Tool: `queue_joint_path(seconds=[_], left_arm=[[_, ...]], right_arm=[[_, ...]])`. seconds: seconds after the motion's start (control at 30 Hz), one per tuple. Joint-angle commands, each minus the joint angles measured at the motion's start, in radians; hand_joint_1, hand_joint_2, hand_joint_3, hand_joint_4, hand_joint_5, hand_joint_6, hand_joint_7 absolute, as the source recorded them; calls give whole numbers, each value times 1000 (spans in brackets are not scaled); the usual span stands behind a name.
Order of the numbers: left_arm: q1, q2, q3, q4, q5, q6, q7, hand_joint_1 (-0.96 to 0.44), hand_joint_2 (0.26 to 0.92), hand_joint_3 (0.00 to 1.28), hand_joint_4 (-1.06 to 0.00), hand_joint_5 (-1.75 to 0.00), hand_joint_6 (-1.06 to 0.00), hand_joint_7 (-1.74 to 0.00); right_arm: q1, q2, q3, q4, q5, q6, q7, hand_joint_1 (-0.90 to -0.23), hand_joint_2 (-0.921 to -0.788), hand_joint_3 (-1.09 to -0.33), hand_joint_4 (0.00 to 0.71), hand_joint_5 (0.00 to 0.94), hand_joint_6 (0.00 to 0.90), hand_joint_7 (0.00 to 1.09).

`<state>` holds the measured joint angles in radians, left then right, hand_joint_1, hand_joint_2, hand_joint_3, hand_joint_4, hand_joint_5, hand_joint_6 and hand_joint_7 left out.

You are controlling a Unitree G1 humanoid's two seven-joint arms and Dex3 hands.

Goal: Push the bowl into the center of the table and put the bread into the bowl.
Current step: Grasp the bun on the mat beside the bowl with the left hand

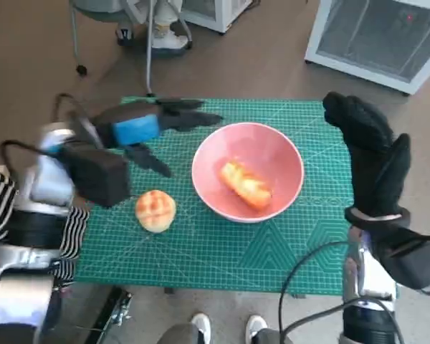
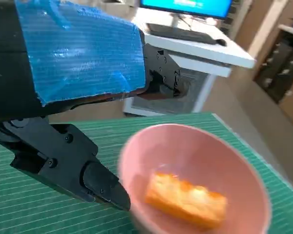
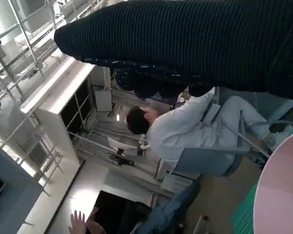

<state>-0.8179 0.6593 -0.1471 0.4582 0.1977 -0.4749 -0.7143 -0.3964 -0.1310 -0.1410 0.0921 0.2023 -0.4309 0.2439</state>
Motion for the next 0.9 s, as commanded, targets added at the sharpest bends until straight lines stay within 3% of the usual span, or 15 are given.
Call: queue_joint_path(seconds=[0.03, 0.43, 0.9], left_arm=[[64, 65, 29, -73, 0, 23, -10, -306, 761, 6, -153, -4, -309, -14], [207, 147, 36, -138, 13, 37, -20, -252, 726, 0, -173, -6, -334, -19], [251, 114, -20, -61, 22, 51, -56, -207, 735, 4, -167, 0, -330, -6]], right_arm=[[16, 6, 3, 13, 19, 8, 9, -717, -921, -686, 199, 1, 138, 378], [12, 6, 2, 35, 35, 1, 19, -702, -921, -687, 195, 0, 131, 376], [6, 2, 2, 46, 36, -5, 19, -700, -921, -686, 195, 0, 130, 376]])
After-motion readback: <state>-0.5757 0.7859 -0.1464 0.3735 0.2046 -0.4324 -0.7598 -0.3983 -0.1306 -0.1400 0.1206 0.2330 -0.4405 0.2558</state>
